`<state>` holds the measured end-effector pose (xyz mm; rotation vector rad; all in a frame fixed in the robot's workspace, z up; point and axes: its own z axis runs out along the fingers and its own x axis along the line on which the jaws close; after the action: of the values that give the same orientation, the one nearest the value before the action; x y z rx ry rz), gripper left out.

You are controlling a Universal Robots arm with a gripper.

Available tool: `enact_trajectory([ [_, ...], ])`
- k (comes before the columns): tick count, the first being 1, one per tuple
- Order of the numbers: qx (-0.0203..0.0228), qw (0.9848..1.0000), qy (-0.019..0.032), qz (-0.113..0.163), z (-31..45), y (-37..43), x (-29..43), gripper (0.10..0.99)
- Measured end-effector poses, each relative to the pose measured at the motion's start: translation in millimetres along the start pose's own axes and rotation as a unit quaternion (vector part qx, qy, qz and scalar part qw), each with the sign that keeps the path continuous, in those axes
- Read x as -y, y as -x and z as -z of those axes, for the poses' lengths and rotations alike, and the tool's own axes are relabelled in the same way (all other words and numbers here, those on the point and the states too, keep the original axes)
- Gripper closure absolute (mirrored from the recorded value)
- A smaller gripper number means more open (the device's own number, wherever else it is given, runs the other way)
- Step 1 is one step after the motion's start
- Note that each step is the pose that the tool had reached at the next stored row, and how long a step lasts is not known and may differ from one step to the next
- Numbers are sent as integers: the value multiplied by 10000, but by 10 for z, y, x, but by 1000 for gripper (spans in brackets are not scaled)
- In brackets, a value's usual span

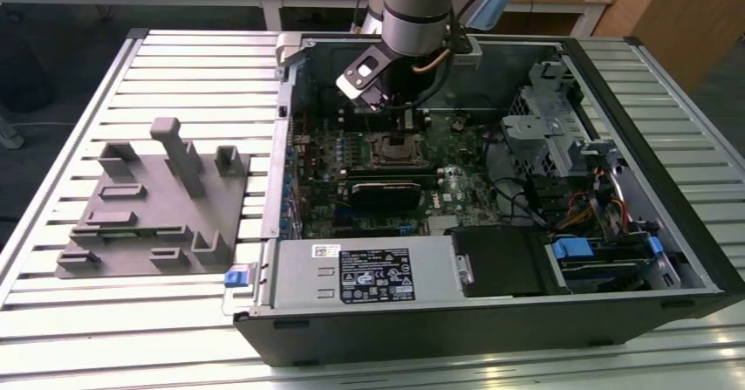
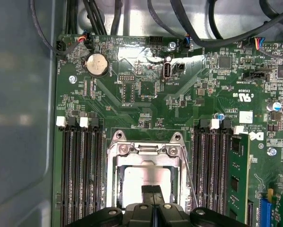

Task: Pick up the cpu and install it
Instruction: 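Install the first cpu locking lever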

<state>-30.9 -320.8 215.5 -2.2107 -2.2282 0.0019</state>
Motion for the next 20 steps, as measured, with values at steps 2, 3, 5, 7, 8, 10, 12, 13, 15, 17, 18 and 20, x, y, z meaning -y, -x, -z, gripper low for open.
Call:
enact_trajectory([
  [2, -1, 10000, 0, 0, 42, 0, 0, 980],
  [3, -1, 10000, 0, 0, 53, 0, 0, 980],
  [5, -1, 10000, 0, 0, 76, -1, 0, 980],
  [7, -1, 10000, 1, 0, 143, 0, 0, 980],
  [8, -1, 10000, 1, 0, 167, 0, 0, 980],
  [10, -1, 10000, 4, 0, 217, 0, 0, 980],
  [12, -1, 10000, 6, 0, 274, -1, 0, 980],
  [13, -1, 10000, 7, 0, 302, -1, 1, 980],
  [15, -1, 10000, 8, 0, 349, -1, 1, 980],
  [17, -1, 10000, 9, 0, 368, -1, 1, 980],
  [18, -1, 10000, 11, 2, 368, -1, 2, 980],
  [20, -1, 10000, 11, 87, 368, -1, 6, 980],
])
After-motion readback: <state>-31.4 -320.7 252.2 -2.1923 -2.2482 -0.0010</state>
